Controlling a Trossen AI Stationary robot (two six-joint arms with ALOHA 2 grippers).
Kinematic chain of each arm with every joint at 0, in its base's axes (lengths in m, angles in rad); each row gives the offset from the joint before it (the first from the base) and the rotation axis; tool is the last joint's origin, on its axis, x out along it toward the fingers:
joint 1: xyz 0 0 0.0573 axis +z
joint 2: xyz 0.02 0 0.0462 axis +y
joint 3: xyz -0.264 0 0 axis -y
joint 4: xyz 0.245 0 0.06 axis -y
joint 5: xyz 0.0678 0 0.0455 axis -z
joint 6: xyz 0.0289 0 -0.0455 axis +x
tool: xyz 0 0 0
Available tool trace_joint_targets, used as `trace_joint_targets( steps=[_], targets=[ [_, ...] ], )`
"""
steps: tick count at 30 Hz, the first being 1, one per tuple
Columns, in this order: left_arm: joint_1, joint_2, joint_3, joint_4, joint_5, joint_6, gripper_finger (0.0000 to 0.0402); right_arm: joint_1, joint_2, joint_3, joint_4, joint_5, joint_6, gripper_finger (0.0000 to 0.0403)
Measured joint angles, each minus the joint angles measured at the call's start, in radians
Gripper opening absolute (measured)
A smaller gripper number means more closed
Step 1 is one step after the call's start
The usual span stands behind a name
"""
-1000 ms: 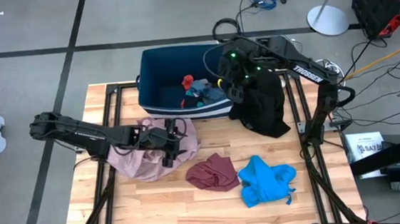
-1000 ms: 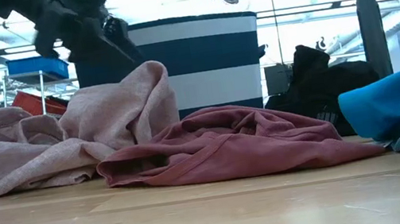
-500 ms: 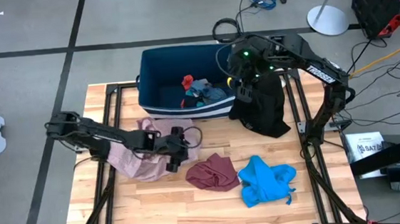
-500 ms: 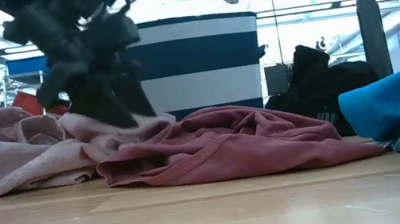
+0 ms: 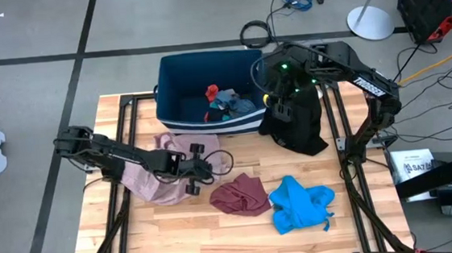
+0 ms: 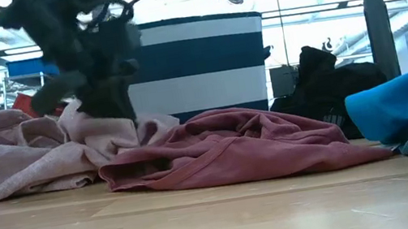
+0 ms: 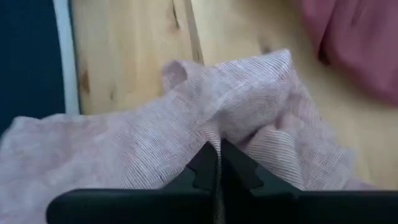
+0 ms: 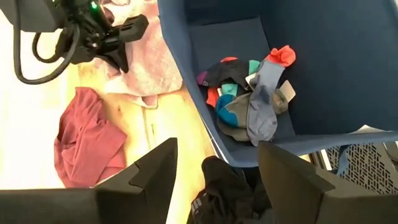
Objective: Sort clothes
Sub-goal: Adjust the pink polo shirt on the table
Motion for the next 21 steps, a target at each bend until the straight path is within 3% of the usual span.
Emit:
trace_joint_targets(
  steps=[6,12,17,21],
  targets=[
    [-0.05,-0.039,0.175,-0.162,-0.005,-0.039,0.0006,0.0,-0.041,0.0,-0.002,0.046,0.017,0.0208],
    [-0.114,-0.155,0.37,-0.24,-0.046,-0.041,0.0003,0.0,-0.103,-0.038,0.003,0.08,0.037,0.0208],
    [-0.169,-0.279,0.497,-0.251,-0.063,-0.087,0.0002,0.0,-0.177,-0.144,0.045,0.08,0.038,0.0208],
    [-0.216,-0.39,0.564,-0.299,-0.047,-0.216,0.0002,0.0,-0.256,-0.284,0.108,0.077,0.052,0.0208]
  ],
)
